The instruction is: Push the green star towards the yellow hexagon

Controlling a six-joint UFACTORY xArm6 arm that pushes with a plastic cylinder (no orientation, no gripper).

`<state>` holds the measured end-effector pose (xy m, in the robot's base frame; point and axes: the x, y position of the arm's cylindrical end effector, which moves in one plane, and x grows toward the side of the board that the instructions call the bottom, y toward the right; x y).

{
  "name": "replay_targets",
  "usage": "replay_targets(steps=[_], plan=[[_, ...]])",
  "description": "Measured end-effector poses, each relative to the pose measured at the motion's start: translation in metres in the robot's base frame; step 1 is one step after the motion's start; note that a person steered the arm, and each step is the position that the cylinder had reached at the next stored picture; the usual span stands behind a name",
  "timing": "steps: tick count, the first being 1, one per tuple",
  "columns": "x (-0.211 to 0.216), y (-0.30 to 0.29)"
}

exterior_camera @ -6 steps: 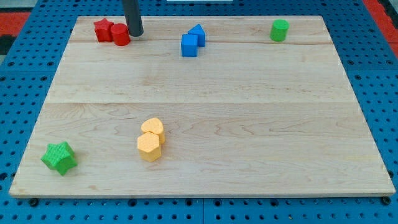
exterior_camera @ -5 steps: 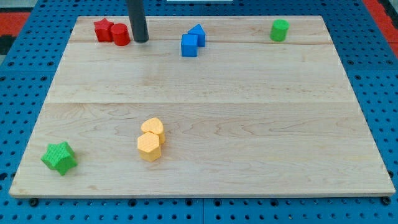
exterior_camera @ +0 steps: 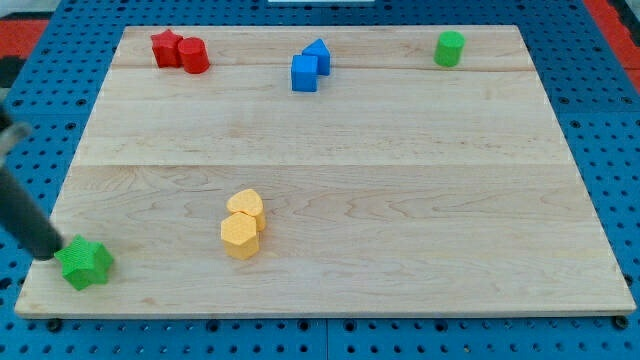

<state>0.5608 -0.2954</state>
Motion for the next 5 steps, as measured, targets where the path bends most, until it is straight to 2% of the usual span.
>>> replay_targets(steps=[1,2,3,4,5], plan=[[0.002,-0.009],[0.041,-0.009],[0.038,0.015],[0.003,0.070],[-0.002,0.111]])
